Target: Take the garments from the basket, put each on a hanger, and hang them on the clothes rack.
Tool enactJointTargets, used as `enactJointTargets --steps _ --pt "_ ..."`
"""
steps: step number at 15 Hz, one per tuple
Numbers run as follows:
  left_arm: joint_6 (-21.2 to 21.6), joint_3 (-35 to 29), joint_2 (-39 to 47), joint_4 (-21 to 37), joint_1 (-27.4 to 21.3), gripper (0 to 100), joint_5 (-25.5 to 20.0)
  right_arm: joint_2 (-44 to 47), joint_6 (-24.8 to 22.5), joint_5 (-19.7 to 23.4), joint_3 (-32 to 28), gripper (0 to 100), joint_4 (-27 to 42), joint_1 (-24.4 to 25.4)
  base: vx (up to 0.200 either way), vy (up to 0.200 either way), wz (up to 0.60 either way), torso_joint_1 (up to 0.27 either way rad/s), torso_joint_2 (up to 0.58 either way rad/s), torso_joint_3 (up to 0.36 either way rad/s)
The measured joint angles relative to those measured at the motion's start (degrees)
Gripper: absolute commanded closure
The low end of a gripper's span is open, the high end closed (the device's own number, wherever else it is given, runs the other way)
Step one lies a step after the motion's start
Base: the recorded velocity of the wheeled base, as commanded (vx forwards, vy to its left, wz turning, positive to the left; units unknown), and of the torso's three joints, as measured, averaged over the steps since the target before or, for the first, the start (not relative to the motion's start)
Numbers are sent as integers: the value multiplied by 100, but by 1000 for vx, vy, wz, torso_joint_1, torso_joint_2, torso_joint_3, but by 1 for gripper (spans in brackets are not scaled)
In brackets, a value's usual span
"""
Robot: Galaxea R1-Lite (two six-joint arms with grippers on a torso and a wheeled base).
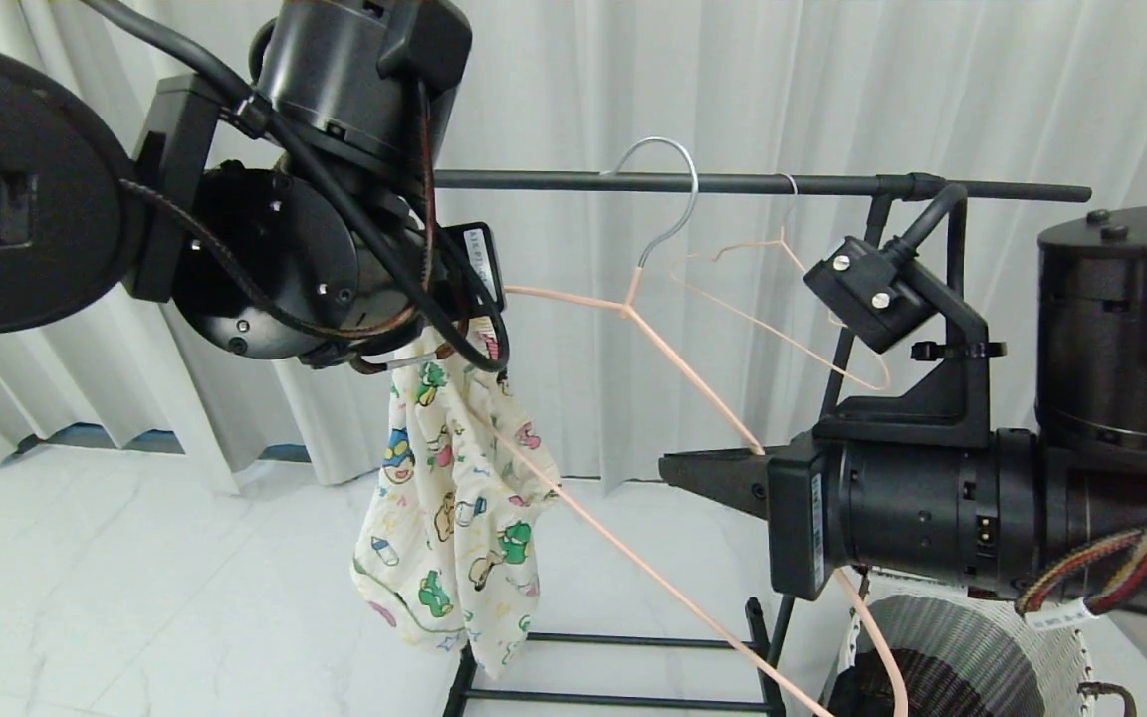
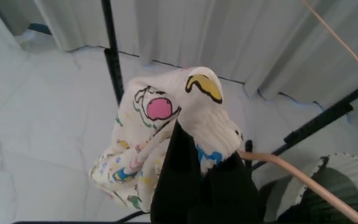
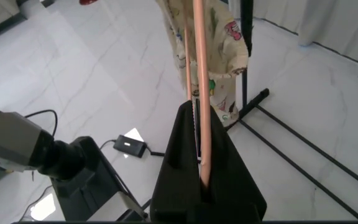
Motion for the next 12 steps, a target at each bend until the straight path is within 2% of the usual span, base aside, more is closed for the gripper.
enactJointTargets --steps 2,5,7,10,12 --pt "2 22 -69 6 -213 100 -238 50 -2 6 -9 100 2 11 0 0 0 0 0 0" --pt "167 43 -265 6 -522 100 -972 119 -11 4 -17 100 2 122 0 0 0 0 0 0" --pt "418 56 -362 6 -583 100 -1035 144 -29 -9 -2 100 0 206 0 0 0 0 0 0" --pt "1157 285 -494 4 -293 100 -1019 96 -30 -60 94 100 24 196 0 0 0 0 0 0" --pt "1757 472 -610 1 179 100 -1022 -74 -33 -79 324 100 43 168 0 0 0 0 0 0"
